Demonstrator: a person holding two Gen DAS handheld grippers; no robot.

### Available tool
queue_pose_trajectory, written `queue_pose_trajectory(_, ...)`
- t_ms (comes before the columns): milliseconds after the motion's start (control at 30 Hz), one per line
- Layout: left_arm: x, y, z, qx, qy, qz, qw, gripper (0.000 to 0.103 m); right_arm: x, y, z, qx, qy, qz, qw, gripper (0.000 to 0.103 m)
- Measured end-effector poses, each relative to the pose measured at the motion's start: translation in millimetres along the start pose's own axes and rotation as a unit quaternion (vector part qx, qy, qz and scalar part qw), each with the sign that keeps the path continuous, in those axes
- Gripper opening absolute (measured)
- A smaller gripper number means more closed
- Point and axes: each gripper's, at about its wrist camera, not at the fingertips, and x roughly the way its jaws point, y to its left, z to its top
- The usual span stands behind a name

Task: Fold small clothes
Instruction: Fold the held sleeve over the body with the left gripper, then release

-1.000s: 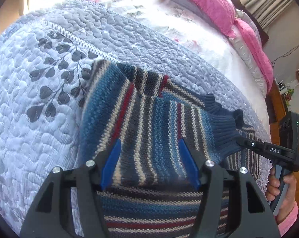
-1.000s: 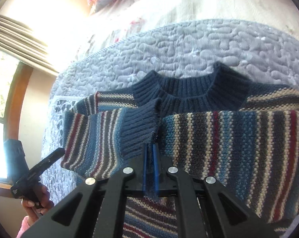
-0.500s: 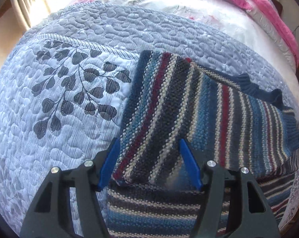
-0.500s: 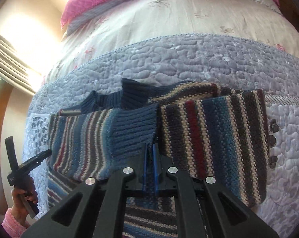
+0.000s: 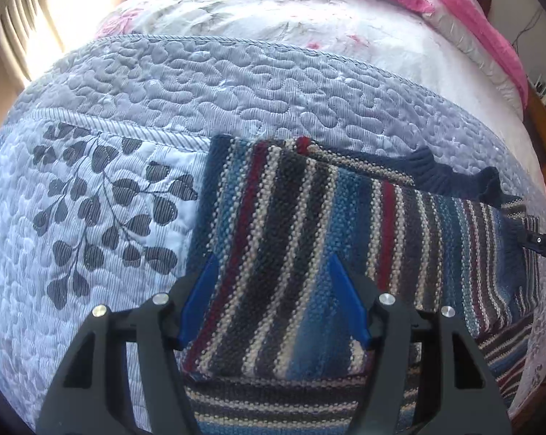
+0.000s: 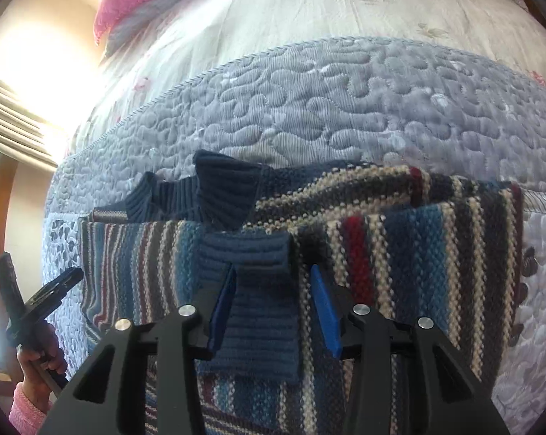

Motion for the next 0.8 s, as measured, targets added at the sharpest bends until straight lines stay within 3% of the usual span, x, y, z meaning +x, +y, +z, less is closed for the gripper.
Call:
queue_pose_trajectory(33,5.1,-4.6,1.6,0.0,0.002,-0.001,1.0,0.063,5.3,1.5,3.6,-0.006,0.003,-0.004,1.0,0.028)
queue_pose_trajectory(133,14.7,-7.3,0.0,-0.01,0.011,-0.004,0.9999,0.063,-1.9,7.3,5.8,-0.026,-0.012,-0.015,0.999,0.01)
queue_pose_trajectory(233,22.6,-5.1,-2.3,-0.016,0.013,-0.006,0.9998,0.063,-22.0,2.5,1.8,-0.013,-0.039,-0.003,0.999,0.006)
queue_pose_trajectory(300,25.6,-4.7,-3.6,-0.017,0.012,-0.007,0.9998,0.064,-23.7,-4.8,-1.8,-0.003,-0.041,-0.032,0.999,0.002)
queue_pose_trajectory(400,31.8,-4.4,-2.5,-0.024,0.019,-0.01,0.9995,0.067,-3.8,-12.3,-5.2,-0.002,-0.019,-0.059,0.998,0.002)
queue_pose_trajectory(533,32.2,-1.1,1.1,-0.04,0.031,-0.021,0.9985,0.067,0.4,-6.4,-5.6,-0.018,-0.022,-0.076,0.997,0.003)
queue_pose_trajectory(700,-9.9,-11.8,-5.4,-0.021,0.012,-0.023,0.9994,0.068,-31.4,-3.5,-18.4,-0.012,-0.03,-0.048,0.998,0.022)
queue_pose_trajectory(800,-33.4,-21.2,-21.9,-0.001,-0.002,-0.025,0.9997,0.069,-40.5,-10.2,-34.6,0.004,-0.017,-0.018,1.0,0.022)
